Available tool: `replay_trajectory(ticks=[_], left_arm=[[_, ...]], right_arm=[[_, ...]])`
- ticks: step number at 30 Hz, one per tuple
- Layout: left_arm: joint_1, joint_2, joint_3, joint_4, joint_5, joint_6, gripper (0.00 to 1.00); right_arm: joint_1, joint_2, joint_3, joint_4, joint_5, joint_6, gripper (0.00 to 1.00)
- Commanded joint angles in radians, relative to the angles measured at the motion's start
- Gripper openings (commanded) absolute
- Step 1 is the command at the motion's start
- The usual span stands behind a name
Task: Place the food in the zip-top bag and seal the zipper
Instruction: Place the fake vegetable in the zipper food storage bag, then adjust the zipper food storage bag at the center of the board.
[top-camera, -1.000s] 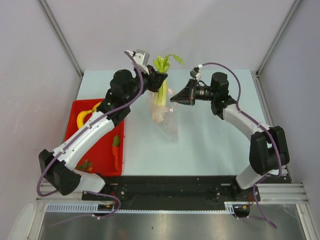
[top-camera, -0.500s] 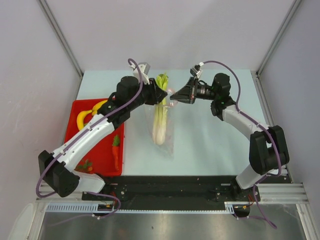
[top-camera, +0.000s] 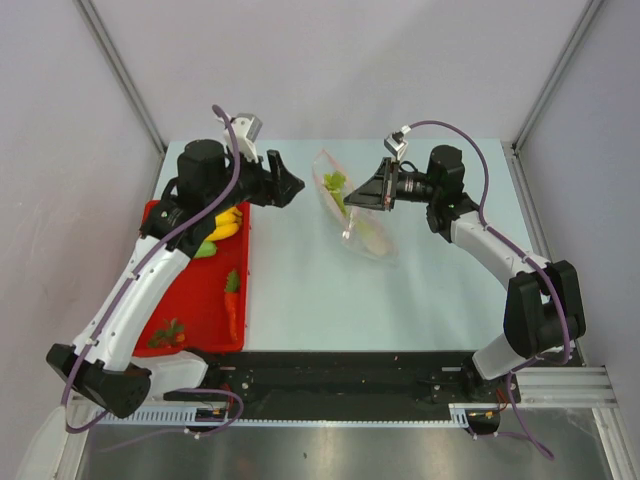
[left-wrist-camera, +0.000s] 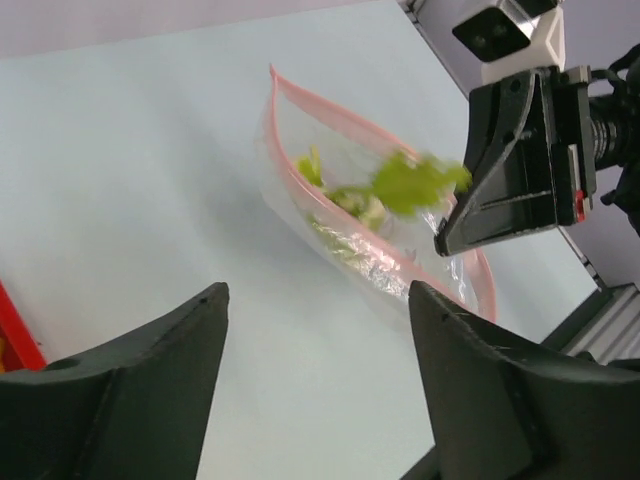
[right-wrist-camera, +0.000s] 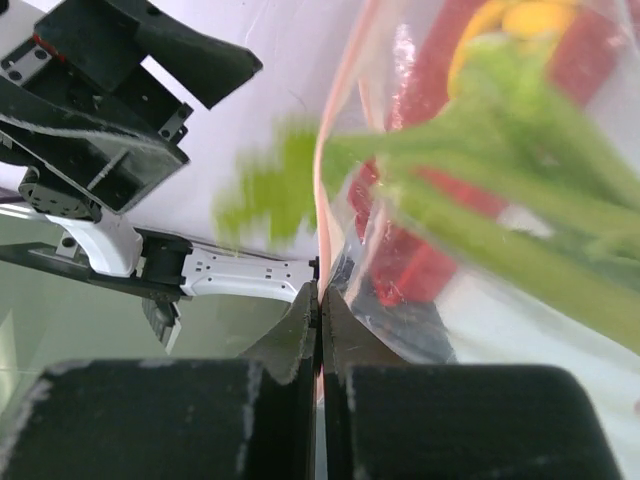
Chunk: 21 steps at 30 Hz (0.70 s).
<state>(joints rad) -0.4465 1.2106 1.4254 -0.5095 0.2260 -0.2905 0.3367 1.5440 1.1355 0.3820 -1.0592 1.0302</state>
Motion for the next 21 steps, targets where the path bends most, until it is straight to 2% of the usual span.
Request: replay_trajectory(ticks=[1,7,9,13,15,20,21], left_arm=[[-0.015,0.0,-0.062,-0.014,0.03,0.001,0.73],[-0.041,0.072,-0.089,0.023,0.102,-0.065,0.7],[-0.044,0.076,-0.108,0.086,0.133,-0.116,0.71],[-0.05,0.084,-0.146,0.19,0.209,-0.197,0.86],[-0.052,0.089,-0.155,0.216,0.228,-0.248,0.89],[-0.058,0.112,-0.172,0.243,0.217,-0.292,0.9],[-0.061,0.121,-0.174,0.236,0.204,-0.285,0.85]], right_arm=[[0.005,-0.033,0.047,-0.002,-0.008,-0.039,0.0],[0.01,-0.038,0.053,-0.002,-0.013,-0.038,0.0],[0.012,-0.038,0.058,-0.005,-0.016,-0.038,0.0],[0.025,-0.038,0.061,-0.011,-0.027,-0.042,0.0],[0.036,-0.041,0.069,-0.037,-0.025,-0.079,0.0],[0.073,-0.054,0.098,-0.132,-0.022,-0.163,0.0],[0.073,-0.055,0.102,-0.134,-0.021,-0.165,0.0]])
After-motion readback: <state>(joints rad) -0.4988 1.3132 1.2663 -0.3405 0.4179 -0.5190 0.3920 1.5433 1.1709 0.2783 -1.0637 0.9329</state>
